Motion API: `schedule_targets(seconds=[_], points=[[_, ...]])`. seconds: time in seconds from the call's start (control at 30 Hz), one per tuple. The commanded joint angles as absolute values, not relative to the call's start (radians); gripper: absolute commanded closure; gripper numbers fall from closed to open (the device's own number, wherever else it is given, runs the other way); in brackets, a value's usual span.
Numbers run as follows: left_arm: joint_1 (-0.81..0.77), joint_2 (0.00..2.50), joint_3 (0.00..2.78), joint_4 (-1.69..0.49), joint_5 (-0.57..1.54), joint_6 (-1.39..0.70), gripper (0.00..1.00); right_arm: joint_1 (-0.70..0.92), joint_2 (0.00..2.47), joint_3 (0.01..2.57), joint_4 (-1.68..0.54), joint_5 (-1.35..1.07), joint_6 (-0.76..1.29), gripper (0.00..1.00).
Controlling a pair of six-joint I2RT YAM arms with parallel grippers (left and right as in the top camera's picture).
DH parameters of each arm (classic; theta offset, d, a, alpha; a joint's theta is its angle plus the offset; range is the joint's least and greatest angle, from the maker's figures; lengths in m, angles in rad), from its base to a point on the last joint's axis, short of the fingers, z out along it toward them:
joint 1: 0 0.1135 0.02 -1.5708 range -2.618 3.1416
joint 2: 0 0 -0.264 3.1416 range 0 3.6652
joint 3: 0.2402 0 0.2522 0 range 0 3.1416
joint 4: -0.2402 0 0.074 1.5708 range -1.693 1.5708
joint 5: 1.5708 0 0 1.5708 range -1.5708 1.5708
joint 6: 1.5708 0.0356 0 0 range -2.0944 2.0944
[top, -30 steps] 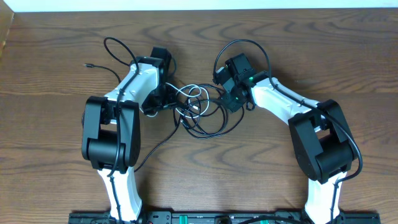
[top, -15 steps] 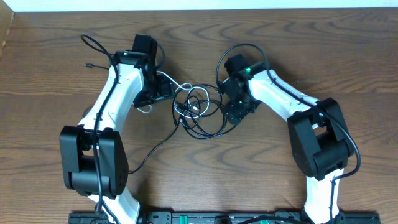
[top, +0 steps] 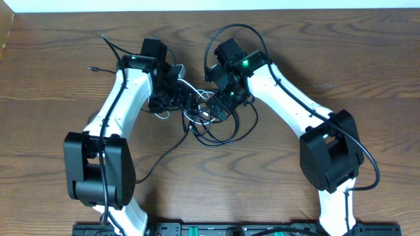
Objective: Untangle cables
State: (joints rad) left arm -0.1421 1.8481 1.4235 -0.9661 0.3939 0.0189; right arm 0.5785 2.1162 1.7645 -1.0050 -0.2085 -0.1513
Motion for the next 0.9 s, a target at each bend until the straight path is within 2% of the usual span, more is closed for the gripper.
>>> schedule_targets(seconds=[0.0, 0.07, 0.2, 0.23, 0.27, 0.5, 0.57, 0.63, 0.7, 0.87], points=[[-0.142, 1.859, 1.41, -0.994, 0.361, 0.091, 0.08, 0.583, 2.117, 1.778, -0.981, -0.22, -0.04, 0.01], [-0.142, 1.859, 1.41, -0.994, 0.355, 0.094, 0.08, 0.583, 2.117, 1.778, -0.945, -0.221, 0.04, 0.01], [-0.142, 1.859, 1.41, -0.986, 0.244, 0.094, 0.08, 0.583, 2.117, 1.778, -0.897, -0.251, 0.051, 0.01], [-0.142, 1.859, 1.41, -0.987, 0.178, 0.093, 0.02, 0.583, 2.117, 1.778, -0.88, -0.249, 0.04, 0.01], [-0.142, 1.859, 1.41, -0.987, 0.153, 0.093, 0.02, 0.582, 2.117, 1.778, -0.869, -0.244, 0.025, 0.01], [-0.142, 1.859, 1.41, -0.991, 0.142, 0.093, 0.02, 0.566, 2.117, 1.778, -0.772, -0.207, 0.075, 0.01], [-0.142, 1.859, 1.41, -0.997, 0.205, 0.117, 0.02, 0.566, 2.117, 1.778, -0.751, -0.201, 0.101, 0.01], [-0.142, 1.859, 1.41, -1.002, 0.382, 0.265, 0.02, 0.566, 2.117, 1.778, -0.731, -0.266, 0.077, 0.01], [-0.142, 1.859, 1.41, -1.029, 0.568, 0.436, 0.02, 0.562, 2.114, 1.778, -0.746, -0.434, -0.085, 0.01], [-0.136, 1.859, 1.41, -1.061, 0.595, 0.505, 0.02, 0.498, 2.109, 1.778, -0.781, -0.692, -0.301, 0.01]])
